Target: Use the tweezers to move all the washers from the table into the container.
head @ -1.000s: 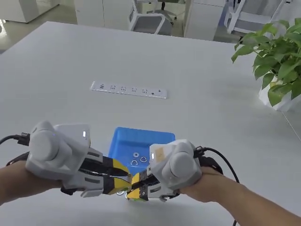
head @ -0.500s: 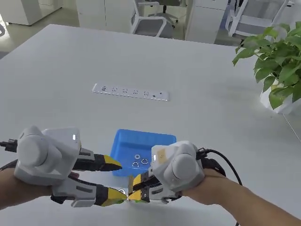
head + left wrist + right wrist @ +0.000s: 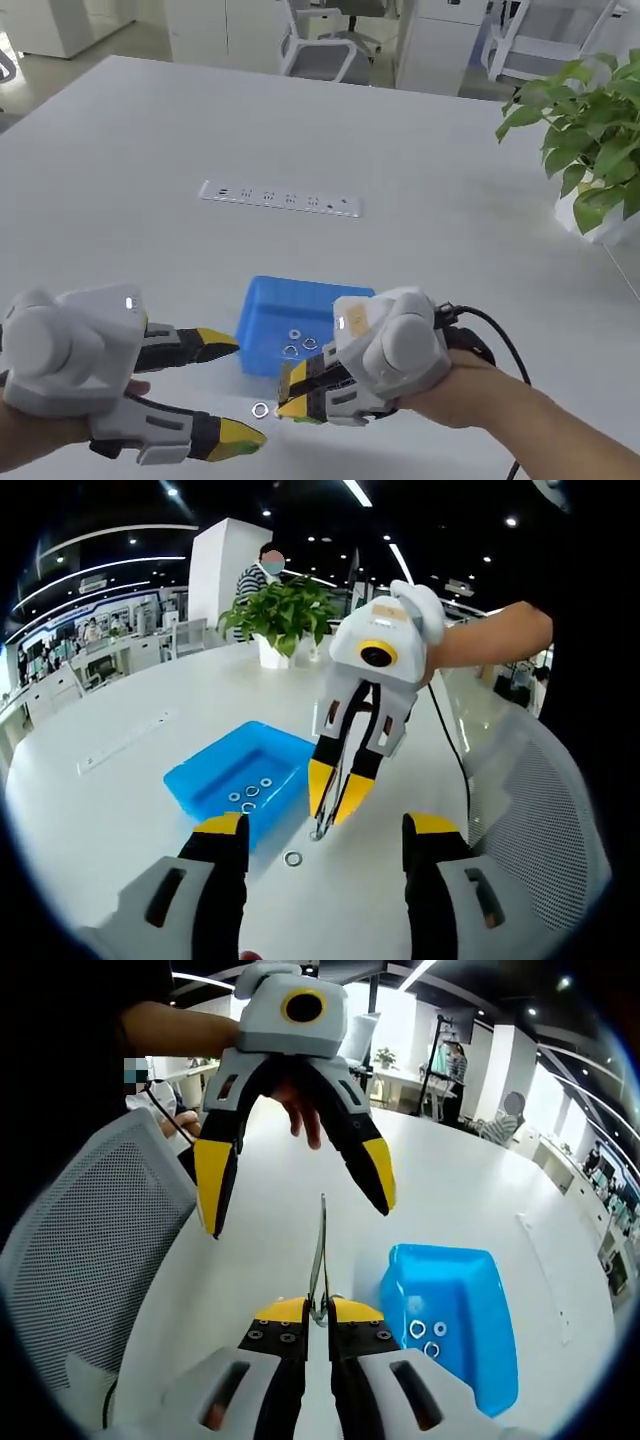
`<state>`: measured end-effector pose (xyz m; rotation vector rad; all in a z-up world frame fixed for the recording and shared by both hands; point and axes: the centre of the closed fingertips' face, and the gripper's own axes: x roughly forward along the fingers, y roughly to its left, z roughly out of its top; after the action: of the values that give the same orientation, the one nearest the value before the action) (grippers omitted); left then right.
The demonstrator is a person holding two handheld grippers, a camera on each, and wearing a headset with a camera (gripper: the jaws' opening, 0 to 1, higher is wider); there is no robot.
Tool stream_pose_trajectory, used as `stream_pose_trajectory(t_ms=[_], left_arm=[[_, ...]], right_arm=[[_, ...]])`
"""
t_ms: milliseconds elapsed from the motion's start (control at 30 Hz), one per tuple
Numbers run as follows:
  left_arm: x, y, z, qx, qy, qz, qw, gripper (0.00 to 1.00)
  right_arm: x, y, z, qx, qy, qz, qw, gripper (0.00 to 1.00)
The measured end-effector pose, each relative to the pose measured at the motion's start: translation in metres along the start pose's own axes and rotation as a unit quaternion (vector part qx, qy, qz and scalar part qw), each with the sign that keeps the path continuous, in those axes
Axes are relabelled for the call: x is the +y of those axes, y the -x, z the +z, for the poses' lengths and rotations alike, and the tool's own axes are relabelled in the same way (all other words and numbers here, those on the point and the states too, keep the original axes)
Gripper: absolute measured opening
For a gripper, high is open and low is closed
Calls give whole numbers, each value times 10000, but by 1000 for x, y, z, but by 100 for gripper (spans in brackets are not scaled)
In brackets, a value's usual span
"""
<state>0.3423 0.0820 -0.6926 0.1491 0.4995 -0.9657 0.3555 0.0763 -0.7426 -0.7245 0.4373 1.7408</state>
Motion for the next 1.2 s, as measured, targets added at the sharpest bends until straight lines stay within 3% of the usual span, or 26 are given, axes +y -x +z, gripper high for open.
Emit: stream_pose_trajectory(t_ms=[333, 767, 1200], left_arm=[[-1, 4, -1, -23, 83, 123, 9999, 80], [6, 13, -3, -54, 212, 331, 9992, 91], [10, 15, -1, -101, 215, 427, 9988, 99]], right_arm=[[-9, 23, 12, -19, 107, -43, 9999, 7], [-26, 43, 22, -151, 72, -157, 9997, 7], [-51, 52, 10, -114, 79, -385, 9992, 7]])
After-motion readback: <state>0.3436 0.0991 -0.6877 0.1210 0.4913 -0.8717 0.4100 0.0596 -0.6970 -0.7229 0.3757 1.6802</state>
